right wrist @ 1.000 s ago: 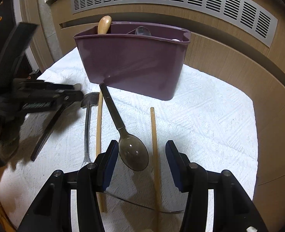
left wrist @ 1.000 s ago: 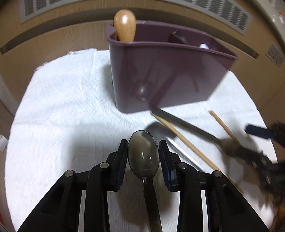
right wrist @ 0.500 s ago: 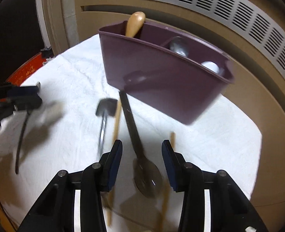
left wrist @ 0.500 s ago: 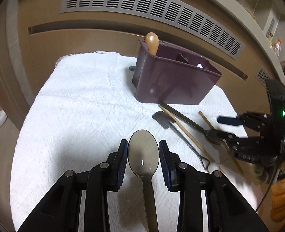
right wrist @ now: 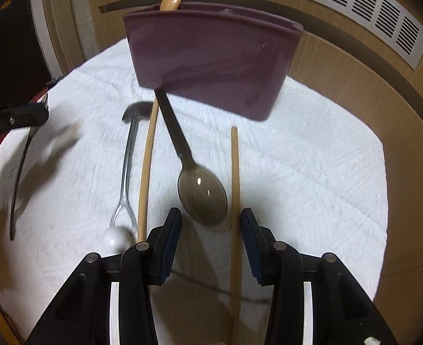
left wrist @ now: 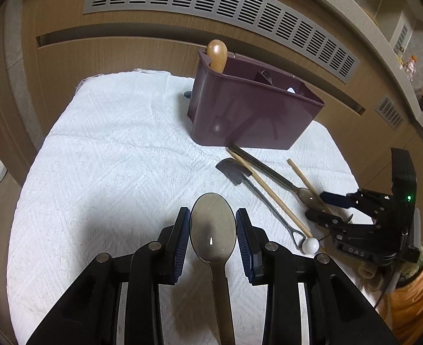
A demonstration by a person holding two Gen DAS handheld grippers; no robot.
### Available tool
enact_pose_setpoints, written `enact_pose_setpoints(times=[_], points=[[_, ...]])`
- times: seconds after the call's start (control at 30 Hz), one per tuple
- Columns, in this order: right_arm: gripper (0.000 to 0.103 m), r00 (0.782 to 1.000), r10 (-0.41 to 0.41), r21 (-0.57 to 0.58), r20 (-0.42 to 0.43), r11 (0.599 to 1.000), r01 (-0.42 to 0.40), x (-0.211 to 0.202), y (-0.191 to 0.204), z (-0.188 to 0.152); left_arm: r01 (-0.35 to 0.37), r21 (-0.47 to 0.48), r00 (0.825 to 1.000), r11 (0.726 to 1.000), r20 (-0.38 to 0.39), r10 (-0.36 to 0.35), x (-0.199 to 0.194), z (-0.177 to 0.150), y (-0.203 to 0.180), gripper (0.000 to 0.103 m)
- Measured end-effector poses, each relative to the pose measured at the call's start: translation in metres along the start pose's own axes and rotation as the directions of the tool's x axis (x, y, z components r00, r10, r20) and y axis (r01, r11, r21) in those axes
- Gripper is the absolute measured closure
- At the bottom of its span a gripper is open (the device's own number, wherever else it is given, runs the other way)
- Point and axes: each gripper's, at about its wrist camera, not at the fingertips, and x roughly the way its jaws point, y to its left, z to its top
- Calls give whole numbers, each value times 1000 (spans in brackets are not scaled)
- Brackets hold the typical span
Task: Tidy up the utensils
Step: 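Hold the metal spoon in the left tool while the right tool grasps a dark-handled utensil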
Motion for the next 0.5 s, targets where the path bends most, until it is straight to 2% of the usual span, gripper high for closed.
enact_pose_setpoints(times=[0.07, 0.13, 0.2, 0.33, 0.5], points=[[63, 1000, 1, 2, 18, 1000, -1, 3, 4, 4, -4, 2, 1000, 1000, -3, 4, -1, -1, -3, 70], [70, 999, 7, 4, 39, 1000, -7, 4, 7, 6, -7, 9, 1000, 1000, 0, 7, -5, -1, -6, 70], [70, 999, 18, 8, 52, 1000, -18, 0, 8, 6, -10, 13, 1000, 1000, 9, 10, -9, -1, -8, 70], [70, 995, 17, 35, 99, 999, -20, -22, 5, 8, -8, 23, 1000, 1000, 25, 8, -16, -1, -13, 70], [71, 985, -22, 38, 171, 999, 16, -63, 5, 7, 6, 42, 999, 999, 47, -8, -26, -4, -24, 70]])
